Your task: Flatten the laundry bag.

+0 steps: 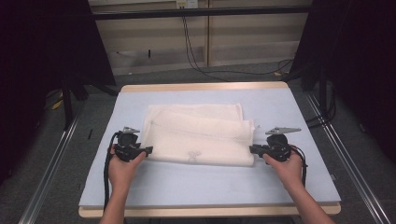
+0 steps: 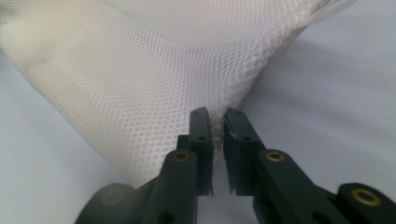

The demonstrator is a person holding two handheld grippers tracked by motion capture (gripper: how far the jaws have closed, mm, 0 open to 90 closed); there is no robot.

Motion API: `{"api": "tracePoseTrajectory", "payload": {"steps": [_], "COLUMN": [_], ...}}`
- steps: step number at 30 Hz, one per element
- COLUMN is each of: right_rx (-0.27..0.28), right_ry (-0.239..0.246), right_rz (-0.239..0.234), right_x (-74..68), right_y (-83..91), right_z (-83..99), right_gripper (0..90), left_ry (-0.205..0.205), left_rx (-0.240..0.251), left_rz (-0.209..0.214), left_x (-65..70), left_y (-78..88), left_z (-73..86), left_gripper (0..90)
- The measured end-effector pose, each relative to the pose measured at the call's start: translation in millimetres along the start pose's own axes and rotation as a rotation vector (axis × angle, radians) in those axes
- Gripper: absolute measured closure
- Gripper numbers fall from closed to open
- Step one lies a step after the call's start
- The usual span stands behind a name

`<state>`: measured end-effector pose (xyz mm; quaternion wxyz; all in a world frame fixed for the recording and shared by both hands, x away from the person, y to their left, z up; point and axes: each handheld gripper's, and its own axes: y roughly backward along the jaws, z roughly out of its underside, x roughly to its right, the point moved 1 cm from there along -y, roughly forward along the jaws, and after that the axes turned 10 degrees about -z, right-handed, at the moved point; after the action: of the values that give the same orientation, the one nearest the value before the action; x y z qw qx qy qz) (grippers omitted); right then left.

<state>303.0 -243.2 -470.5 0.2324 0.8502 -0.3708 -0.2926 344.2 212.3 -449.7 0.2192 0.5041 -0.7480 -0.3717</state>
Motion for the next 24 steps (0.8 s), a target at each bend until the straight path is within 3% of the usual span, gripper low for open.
{"api": "tracePoseTrajectory", "payload": {"steps": [3,5,7,10,13,15,17,18,20,21,23,24], "right_rx": [0.031,0.056,0.065,0.083,0.079,0.082,0.09,0.085,0.095,0.1,0.12,0.135], "right_ry": [-0.009,-0.032,-0.04,-0.063,-0.078,-0.077,-0.09,-0.087,-0.08,-0.079,-0.07,-0.051], "right_rz": [0.021,0.03,0.039,0.062,0.07,0.076,0.068,0.083,0.092,0.096,0.085,0.084], "right_x": [3.2,5.4,6.9,10.1,12.8,13.7,14.7,14.5,15.0,15.1,14.7,13.9], "right_y": [-0.3,-1.5,-3.4,-4.8,-6.4,-7.0,-8.1,-9.5,-9.6,-9.4,-8.5,-7.4], "right_z": [-3.5,-6.4,-9.4,-13.0,-17.3,-18.9,-22.2,-23.6,-23.7,-23.4,-22.6,-22.6], "right_gripper": [71.3,62.4,62.7,60.0,60.0,59.9,62.9,71.1,76.9,80.4,83.6,84.3], "left_ry": [-0.03,-0.031,-0.034,-0.015,-0.004,0.012,0.028,0.031,0.034,0.044,0.049,0.083], "left_rx": [0.031,0.039,0.034,0.043,0.01,0.007,0.006,0.014,0.029,0.046,0.045,0.058], "left_rz": [0.049,0.066,0.072,0.058,0.031,0.03,0.013,-0.005,-0.01,-0.034,-0.054,-0.052], "left_x": [14.2,19.2,20.6,17.5,0.3,-2.2,-7.0,-8.8,-10.2,-11.0,-15.6,-15.6], "left_y": [2.5,3.1,3.6,3.0,2.7,2.2,3.4,7.4,13.5,16.0,19.1,19.0], "left_z": [-2.4,-3.2,-4.0,-3.0,2.2,3.7,4.7,3.1,0.6,-0.2,-0.3,-0.2], "left_gripper": [68.8,70.6,70.6,67.7,66.9,63.9,61.4,55.2,55.3,54.6,41.1,39.4]}}
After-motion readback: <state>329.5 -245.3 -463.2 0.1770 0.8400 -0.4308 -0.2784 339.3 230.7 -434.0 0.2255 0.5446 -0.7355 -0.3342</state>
